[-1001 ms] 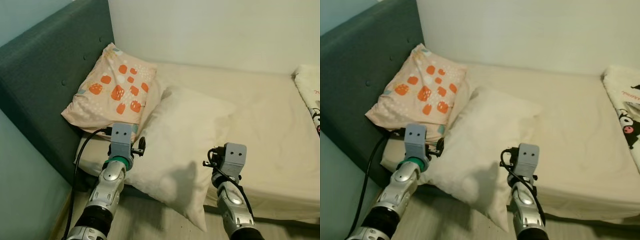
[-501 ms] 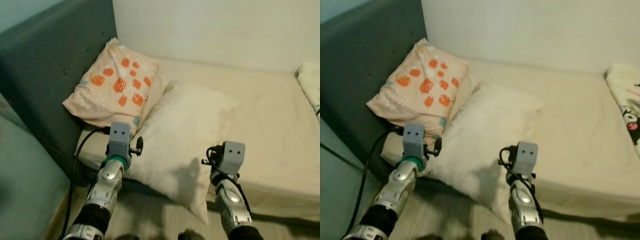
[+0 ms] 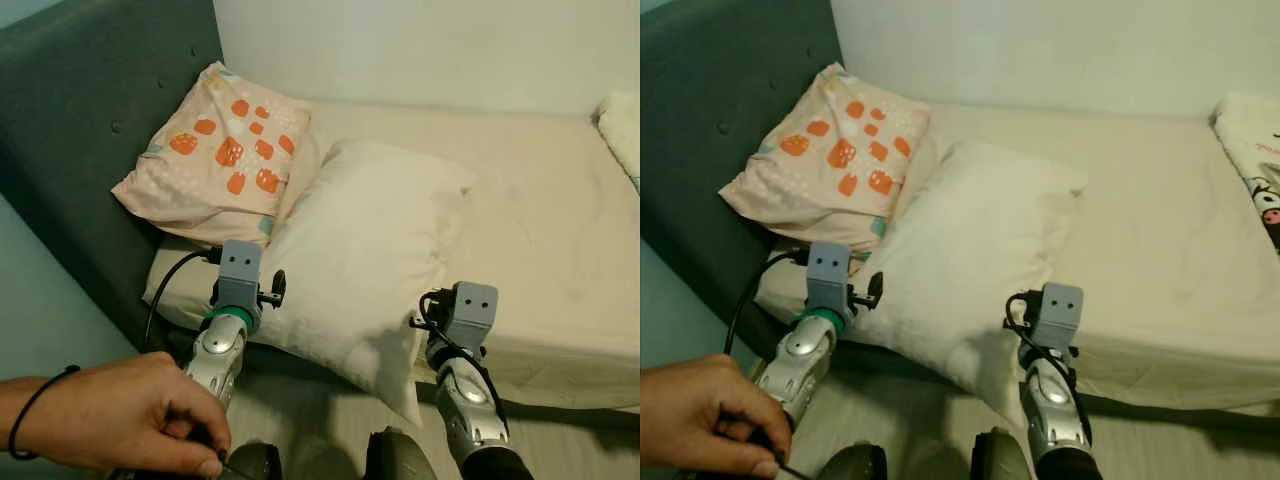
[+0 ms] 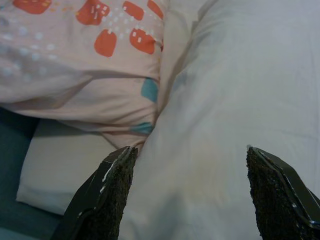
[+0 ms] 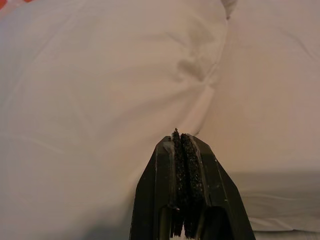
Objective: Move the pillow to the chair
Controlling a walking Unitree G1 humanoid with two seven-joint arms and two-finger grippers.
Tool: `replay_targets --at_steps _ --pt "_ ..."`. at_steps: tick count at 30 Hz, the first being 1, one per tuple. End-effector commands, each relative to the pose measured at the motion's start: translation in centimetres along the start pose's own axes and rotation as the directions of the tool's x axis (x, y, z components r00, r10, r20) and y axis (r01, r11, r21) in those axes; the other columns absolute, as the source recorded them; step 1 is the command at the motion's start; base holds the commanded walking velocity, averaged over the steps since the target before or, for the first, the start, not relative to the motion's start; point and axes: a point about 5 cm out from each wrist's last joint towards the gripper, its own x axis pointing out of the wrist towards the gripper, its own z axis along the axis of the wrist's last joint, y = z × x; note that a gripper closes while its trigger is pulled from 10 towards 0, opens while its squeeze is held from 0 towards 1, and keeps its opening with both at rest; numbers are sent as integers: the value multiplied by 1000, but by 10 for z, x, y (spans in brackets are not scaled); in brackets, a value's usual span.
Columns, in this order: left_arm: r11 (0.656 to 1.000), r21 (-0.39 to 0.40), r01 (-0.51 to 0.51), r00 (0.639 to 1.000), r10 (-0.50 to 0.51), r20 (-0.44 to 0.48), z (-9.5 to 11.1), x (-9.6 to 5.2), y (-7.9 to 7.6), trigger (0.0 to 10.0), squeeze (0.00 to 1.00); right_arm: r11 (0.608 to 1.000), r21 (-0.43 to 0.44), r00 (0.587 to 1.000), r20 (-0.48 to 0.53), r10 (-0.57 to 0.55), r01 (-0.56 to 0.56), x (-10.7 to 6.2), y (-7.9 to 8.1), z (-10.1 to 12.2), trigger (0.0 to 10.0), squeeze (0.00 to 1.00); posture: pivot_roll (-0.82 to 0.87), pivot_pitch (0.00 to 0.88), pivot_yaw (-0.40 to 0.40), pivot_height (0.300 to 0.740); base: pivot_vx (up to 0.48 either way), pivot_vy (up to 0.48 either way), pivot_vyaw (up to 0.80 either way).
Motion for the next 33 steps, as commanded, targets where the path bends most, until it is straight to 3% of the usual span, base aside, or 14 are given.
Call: replay_targets --at_steps 1,11,20,24,27,28,29,33 --pt "1000 13 -8 1000 8 -11 -3 1 1 10000 0 1000 6 1000 -15 -3 3 -1 0 -4 10000 0 -3 0 95 637 0 0 0" --pt "999 12 -34 999 34 -11 -4 0 6 10000 0 1000 9 1000 -17 1 -1 -1 0 -4 10000 0 1 0 85 597 0 0 0" --pt "996 14 -84 996 84 1 -2 1 17 10000 0 1000 6 1000 -15 4 -4 0 0 -4 10000 0 1 0 83 597 0 0 0" --pt "990 13 -138 990 138 25 3 3 30 10000 0 1000 7 1000 -14 12 -12 0 2 -4 10000 0 4 0 76 597 0 0 0" --pt "974 -7 -228 968 228 106 20 5 56 10000 0 999 11 999 -11 32 -32 3 6 -1 10000 0 7 0 65 582 0 0 0" --pt "974 -7 -228 968 228 106 20 5 56 10000 0 999 11 999 -11 32 -32 3 6 -1 10000 0 7 0 65 582 0 0 0" --pt "964 -12 -267 954 266 140 29 6 70 10000 0 999 13 999 -1 42 -42 5 8 2 10000 0 7 0 65 572 0 0 0" --pt "963 -58 -265 947 271 174 42 10 88 10000 0 999 28 999 9 39 -39 12 11 8 10000 0 12 0 56 572 0 0 0"
